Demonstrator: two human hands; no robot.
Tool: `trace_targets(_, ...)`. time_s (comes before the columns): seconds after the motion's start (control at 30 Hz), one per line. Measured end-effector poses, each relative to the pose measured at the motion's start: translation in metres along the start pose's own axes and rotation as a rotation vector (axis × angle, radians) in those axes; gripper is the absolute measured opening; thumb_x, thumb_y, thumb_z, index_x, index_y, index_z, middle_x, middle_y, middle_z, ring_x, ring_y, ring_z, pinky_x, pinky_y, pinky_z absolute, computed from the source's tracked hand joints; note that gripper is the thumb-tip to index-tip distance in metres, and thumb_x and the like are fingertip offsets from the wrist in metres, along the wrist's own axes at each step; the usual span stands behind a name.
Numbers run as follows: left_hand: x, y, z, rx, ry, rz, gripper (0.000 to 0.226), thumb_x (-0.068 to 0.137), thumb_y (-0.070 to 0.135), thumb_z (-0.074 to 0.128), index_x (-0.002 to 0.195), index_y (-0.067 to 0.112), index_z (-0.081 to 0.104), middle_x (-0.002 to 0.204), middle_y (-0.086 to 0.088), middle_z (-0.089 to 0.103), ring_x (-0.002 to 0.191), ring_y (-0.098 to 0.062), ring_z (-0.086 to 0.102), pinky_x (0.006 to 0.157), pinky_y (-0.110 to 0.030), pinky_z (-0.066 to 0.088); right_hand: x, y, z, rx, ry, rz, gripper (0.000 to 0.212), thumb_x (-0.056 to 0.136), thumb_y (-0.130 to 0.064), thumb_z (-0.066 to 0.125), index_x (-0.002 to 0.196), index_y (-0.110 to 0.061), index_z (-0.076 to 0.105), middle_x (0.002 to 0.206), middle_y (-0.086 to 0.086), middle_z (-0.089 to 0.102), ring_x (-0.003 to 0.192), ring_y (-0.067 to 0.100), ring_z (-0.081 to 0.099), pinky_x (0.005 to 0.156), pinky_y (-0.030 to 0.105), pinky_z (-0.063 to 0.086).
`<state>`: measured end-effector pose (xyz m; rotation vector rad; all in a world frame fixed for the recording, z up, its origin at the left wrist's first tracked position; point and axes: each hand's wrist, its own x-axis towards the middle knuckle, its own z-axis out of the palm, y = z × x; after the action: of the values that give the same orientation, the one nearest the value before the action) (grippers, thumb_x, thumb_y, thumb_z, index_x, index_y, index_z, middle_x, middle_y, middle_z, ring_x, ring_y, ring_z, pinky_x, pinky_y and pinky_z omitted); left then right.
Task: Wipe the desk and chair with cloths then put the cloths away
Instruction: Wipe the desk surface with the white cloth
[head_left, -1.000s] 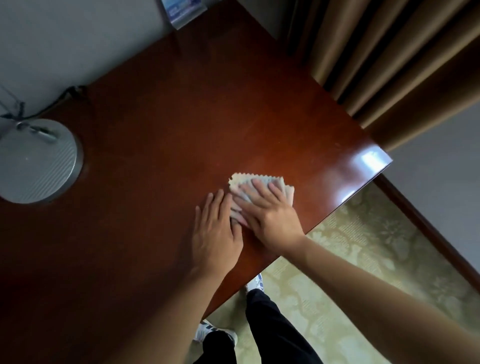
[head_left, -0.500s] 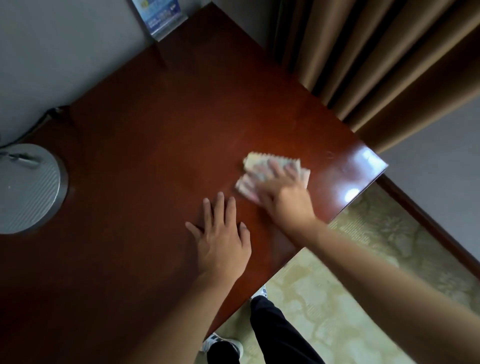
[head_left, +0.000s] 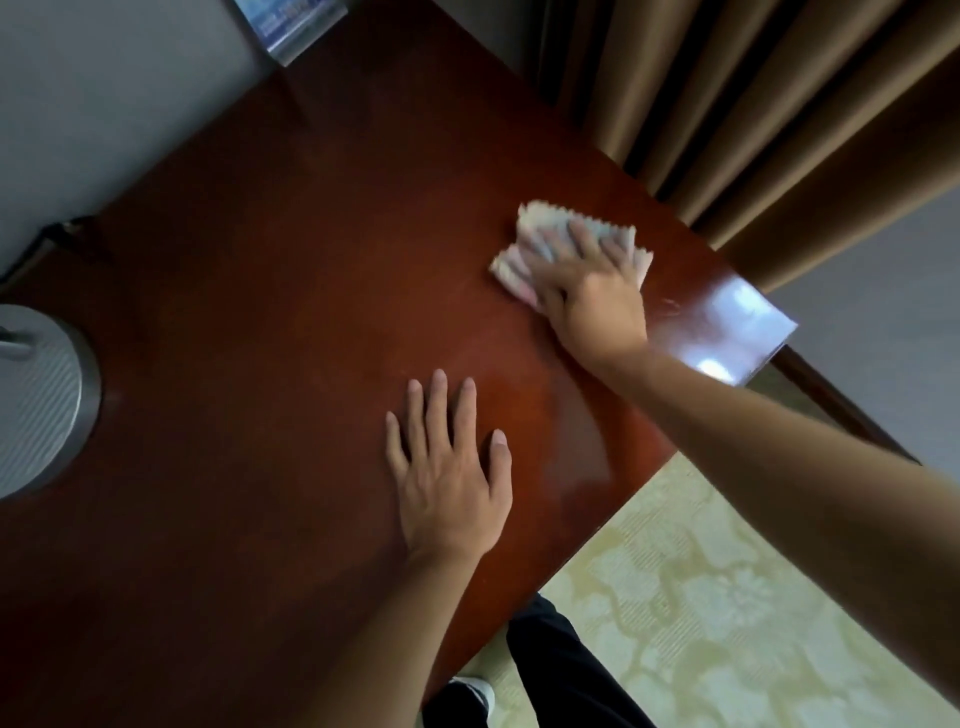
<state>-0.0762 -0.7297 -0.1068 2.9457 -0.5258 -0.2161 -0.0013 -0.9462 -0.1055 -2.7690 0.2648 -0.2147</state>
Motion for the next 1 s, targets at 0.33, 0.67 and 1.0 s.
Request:
trace_targets(0.33, -0.002, -0.001, 0.000, -0.004, 0.054, 0.002, 0.057, 0.097, 0.041, 0.037, 0.148, 0.018, 0.043, 0.158, -0.010, 0.034, 0.150, -0.029, 0.022, 0.119, -0.053, 0.019, -0.040, -0.006, 0.005, 0.012, -0.095, -0.105, 0.040, 0.100, -0.039, 0.042, 0.135, -0.033, 0.059, 0.145, 0.001, 0.052, 0.141, 0.035, 0.037, 0.114, 0.051, 0.026)
trace_targets(0.67, 0.000, -0.002, 0.002, -0.004, 0.087, 0.015, 0.056, 0.097, 0.040, 0.040, 0.147, 0.018, 0.044, 0.157, -0.010, 0.035, 0.149, -0.030, 0.024, 0.119, -0.053, 0.019, -0.031, -0.016, 0.010, -0.015, -0.035, -0.056, 0.041, 0.098, -0.035, 0.042, 0.136, -0.029, 0.058, 0.147, 0.006, 0.051, 0.140, 0.039, 0.037, 0.113, 0.056, 0.028)
trace_targets(1.0, 0.002, -0.003, 0.004, 0.000, 0.069, 0.004, 0.057, 0.098, 0.044, 0.036, 0.149, 0.019, 0.041, 0.158, -0.010, 0.034, 0.150, -0.029, 0.022, 0.120, -0.053, 0.017, 0.047, 0.036, -0.005, -0.082, -0.047, 0.114, 0.042, 0.104, -0.040, 0.037, 0.144, -0.031, 0.048, 0.155, 0.004, 0.039, 0.147, 0.032, 0.022, 0.117, 0.047, 0.006)
